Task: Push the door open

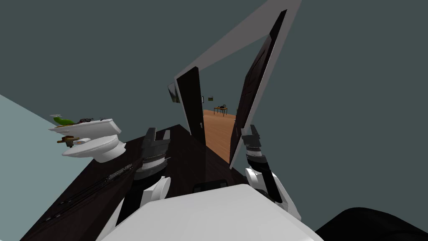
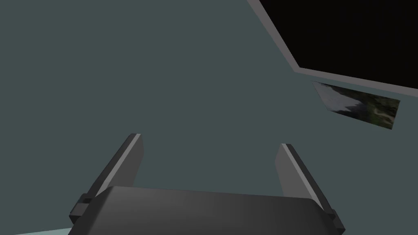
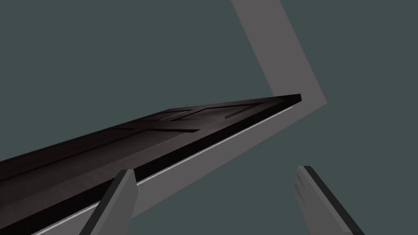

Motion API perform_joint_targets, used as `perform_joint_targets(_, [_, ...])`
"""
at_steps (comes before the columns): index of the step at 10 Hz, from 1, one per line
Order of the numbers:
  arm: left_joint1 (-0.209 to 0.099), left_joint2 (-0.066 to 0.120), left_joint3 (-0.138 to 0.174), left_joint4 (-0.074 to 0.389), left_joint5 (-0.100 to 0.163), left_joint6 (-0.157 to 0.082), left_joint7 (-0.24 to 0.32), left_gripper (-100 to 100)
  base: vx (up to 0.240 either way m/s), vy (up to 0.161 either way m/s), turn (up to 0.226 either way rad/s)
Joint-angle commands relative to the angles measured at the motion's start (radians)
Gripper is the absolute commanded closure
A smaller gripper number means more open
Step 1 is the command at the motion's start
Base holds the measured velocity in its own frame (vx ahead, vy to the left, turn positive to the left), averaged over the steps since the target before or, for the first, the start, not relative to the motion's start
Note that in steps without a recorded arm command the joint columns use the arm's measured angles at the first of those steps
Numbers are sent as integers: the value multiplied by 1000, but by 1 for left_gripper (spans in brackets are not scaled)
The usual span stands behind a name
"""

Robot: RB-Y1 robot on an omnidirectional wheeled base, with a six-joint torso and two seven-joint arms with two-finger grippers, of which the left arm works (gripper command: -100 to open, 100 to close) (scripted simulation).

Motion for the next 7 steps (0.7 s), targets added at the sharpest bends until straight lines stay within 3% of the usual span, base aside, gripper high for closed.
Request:
perform_joint_targets(1, [-15,10,-9,37,-2,-6,6,-100,95,34,-20])
perform_joint_targets(2, [-15,10,-9,37,-2,-6,6,-100,99,37,-15])
perform_joint_targets(7, [-71,39,-44,178,-10,-28,27,-100,130,63,-23])
